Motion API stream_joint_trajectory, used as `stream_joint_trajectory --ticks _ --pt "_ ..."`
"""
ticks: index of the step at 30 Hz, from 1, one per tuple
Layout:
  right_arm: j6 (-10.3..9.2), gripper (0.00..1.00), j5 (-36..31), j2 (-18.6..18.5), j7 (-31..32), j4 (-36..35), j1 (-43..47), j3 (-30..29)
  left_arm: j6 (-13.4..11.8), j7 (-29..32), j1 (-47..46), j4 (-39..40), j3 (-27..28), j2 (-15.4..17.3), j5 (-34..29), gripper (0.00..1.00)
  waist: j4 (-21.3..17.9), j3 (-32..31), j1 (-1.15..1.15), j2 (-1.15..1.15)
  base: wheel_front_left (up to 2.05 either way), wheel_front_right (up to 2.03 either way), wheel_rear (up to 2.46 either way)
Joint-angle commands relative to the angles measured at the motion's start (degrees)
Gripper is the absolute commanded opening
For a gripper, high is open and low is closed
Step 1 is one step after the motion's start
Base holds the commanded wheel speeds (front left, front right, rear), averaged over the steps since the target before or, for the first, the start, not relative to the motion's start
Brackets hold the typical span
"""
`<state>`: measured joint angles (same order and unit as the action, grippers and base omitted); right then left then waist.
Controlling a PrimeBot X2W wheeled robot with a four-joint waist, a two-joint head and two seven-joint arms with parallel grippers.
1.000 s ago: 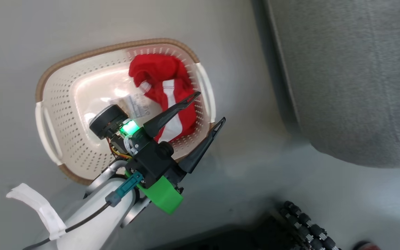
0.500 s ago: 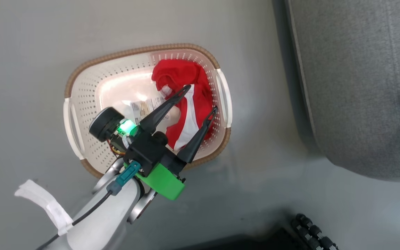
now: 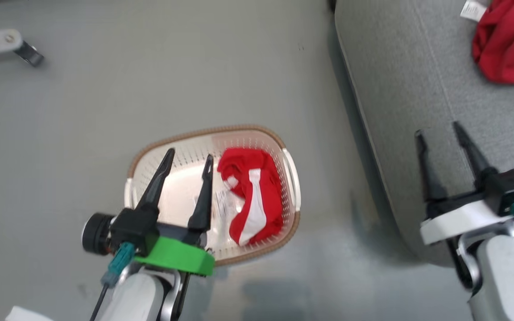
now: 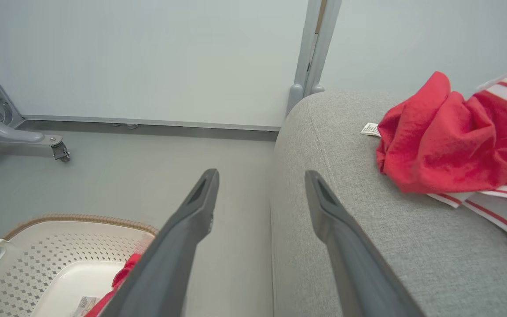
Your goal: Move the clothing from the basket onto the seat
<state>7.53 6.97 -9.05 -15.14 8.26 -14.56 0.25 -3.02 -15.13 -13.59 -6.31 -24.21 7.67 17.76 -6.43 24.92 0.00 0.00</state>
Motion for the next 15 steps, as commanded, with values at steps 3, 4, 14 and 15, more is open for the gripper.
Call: stream_joint_trajectory --ticks 3,4,14,15 --pt "-0.07 1.00 -0.17 0.52 -0.01 -0.29 3.12 3.90 -0.97 -0.02 5.43 -0.03 4.23 -1.53 -1.63 1.00 5.96 -14.80 0.00 0.00 0.00 0.00 0.00" --pt "-0.08 1.00 -0.26 0.71 -0.01 -0.44 3.64 4.83 -1.15 -0.01 6.59 -0.16 5.46 -1.92 -2.00 1.00 6.39 -16.00 0.00 0.00 0.00 0.00 0.00" --pt "-0.07 1.00 1.54 4.00 -0.01 -2.65 10.70 6.62 -0.95 -0.03 17.47 2.66 15.78 -4.14 -5.59 1.00 8.17 -25.58 0.00 0.00 0.00 0.00 0.00" --pt "-0.07 1.00 1.33 4.19 -0.01 -2.89 11.49 6.53 -0.52 -0.02 18.63 3.61 16.54 -4.23 -5.83 1.00 8.00 -26.04 0.00 0.00 0.00 0.00 0.00"
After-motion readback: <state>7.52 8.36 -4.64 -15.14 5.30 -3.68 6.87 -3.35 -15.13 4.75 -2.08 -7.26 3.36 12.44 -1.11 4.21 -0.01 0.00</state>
